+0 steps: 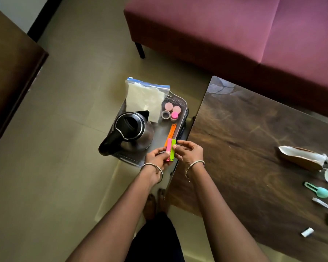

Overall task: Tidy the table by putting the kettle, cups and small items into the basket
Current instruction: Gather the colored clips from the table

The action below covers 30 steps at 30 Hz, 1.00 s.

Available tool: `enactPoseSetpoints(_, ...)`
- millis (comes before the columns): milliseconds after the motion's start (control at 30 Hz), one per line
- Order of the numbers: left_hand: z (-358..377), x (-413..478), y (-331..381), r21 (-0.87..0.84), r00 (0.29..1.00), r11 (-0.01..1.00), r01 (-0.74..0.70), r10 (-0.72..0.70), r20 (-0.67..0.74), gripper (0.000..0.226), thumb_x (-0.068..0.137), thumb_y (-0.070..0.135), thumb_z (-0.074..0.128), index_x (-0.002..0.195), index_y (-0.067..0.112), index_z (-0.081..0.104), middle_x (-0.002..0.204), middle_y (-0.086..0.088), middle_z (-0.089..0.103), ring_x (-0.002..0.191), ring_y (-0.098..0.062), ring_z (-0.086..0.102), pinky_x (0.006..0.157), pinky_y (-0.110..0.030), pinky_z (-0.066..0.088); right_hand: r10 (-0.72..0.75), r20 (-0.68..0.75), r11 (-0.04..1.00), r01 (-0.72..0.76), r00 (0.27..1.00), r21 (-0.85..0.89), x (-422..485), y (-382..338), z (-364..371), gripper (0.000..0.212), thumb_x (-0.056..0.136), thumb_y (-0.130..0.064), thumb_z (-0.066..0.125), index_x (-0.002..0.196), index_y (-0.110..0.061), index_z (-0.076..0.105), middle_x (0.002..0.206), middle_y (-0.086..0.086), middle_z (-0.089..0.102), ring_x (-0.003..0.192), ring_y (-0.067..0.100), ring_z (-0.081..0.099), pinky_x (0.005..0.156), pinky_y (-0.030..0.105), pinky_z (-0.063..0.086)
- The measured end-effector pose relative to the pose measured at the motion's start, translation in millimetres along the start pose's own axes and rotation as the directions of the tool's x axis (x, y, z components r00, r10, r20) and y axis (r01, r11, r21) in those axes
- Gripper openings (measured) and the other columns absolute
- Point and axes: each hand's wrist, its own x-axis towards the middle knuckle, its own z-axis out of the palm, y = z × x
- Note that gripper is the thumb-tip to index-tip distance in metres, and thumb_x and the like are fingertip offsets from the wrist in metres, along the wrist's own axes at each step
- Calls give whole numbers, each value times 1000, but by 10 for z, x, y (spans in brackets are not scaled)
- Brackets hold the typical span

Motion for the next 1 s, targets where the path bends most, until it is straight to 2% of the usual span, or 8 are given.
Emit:
enactPoseSetpoints(133,100,256,40,-35,1000,999,9,-10,-15,18,91,-4,60,108,1,61,82,-12,63,71,-19,60,72,-30,53,17,-28,1000,-17,999,-1,226,-18,61,16,82,10,73,89,-3,65,84,19,70,78,28,67,82,43,59)
enactPoseSetpoints(267,140,460,50,-58,999,998,32,-34,-31,16,89,-5,62,104,0,65,75,-10,66,59,-13,64,62,-24,56,7,-64,1000,-9,998,-30,423,-12,162,17,82,6,75,93,-1,65,91,23,70,83,28,66,86,44,58)
enactPoseSetpoints(433,205,670,82,-57,999,998,30,-32,-37,14,91,-4,59,103,-1,65,63,-5,68,50,-7,64,57,-19,57,-38,-171,994,19,985,-111,599,13,282,17,75,-1,83,83,-9,70,78,10,73,67,13,65,71,25,58)
enactPoseSetpoints(567,325,849,76,-22,997,1000,-12,10,-77,11,93,-5,55,95,-1,65,72,-10,64,52,-9,62,58,-22,55,-132,-182,968,87,974,-236,722,-5,317,12,78,-3,81,86,-9,75,80,8,75,70,16,69,81,34,61)
enactPoseSetpoints(667,397,1048,48,112,981,990,-80,98,-166,16,92,-4,58,106,-8,65,86,-18,67,71,-21,61,71,-35,54,-171,-197,961,119,965,-250,807,-27,256,11,80,-3,77,82,-14,76,81,12,77,77,30,75,82,44,62)
enactPoseSetpoints(767,433,1234,39,392,928,908,-147,264,-263,14,89,2,63,100,-4,70,95,-23,71,77,-23,59,82,-46,54,-194,-195,966,152,961,-210,871,-17,155,14,80,-4,76,80,-18,75,79,12,76,73,28,74,80,45,62)
enactPoseSetpoints(900,436,1333,19,699,860,702,-137,434,-268,18,87,3,62,102,3,72,101,-21,72,93,-36,64,84,-33,41,-182,-223,981,163,958,-101,897,41,37,15,83,-1,75,80,-16,74,75,9,75,65,18,70,80,43,62)
enactPoseSetpoints(1000,459,1330,-11,731,827,667,-143,486,-282,21,88,2,62,107,6,68,106,-17,70,100,-35,61,86,-31,37,-157,-261,988,151,952,-44,904,90,-38,17,84,0,74,79,-17,74,73,6,74,64,16,69,78,40,62)
